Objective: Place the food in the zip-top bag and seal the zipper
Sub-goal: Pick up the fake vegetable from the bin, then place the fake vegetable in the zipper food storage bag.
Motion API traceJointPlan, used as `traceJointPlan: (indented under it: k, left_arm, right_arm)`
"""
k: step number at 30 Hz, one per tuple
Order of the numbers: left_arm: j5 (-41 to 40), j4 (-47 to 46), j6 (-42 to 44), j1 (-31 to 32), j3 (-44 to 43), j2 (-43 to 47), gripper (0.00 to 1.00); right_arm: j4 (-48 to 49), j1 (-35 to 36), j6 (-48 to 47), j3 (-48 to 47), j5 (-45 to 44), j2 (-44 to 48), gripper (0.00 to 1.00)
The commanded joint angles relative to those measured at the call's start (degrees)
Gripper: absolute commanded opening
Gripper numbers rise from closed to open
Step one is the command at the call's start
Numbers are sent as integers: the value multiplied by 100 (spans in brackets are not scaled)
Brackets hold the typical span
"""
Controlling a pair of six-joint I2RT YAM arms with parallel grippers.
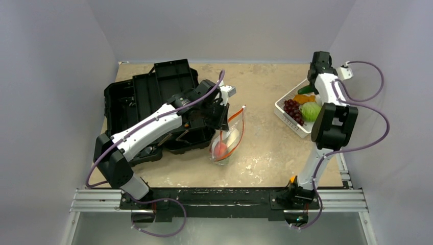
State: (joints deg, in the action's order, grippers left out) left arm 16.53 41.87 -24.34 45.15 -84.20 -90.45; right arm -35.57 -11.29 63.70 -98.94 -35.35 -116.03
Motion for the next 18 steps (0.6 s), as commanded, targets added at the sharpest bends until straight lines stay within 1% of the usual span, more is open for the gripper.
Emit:
traceJointPlan:
  k: [1,3,5,7,9,10,12,15,16,18]
  left_arm:
    - [-90,-17,157,19,-215,263,0]
    - [-83,-13,162,16,-217,255,0]
    - [-37,-21,166,18,-227,250,0]
    - [21,-15,182,10,-237,263,0]
    - [67,-34,167,4,-229,252,0]
    - [122,-42,147,8,-228,227,0]
    - [205,-54,66,16,-220,166,0]
    - [156,-2,44,24,-228,40,0]
    - [108,68,58,25,-271,3,0]
    - [51,122,73,21,-314,-18,0]
  right_arm:
    - [79,457,-460,41,-1009,830,8]
    - [-125,707,-527,149,-1174,1129,1]
    - [55,955,-880,544,-1079,1595,0]
    - [454,1160,-1402,1128,-669,2235,0]
    - [941,1299,-2041,1834,259,2911,0]
    - [1193,1317,-2356,2265,874,3211,0]
    - [1489,1330,-2871,2762,2165,3752,0]
    - [2047,1406,-3427,3651,4236,4321,0]
    - [2183,1489,-3541,3850,4719,4472,0]
    - [2232,1786,-3789,4000,5178,4730,0]
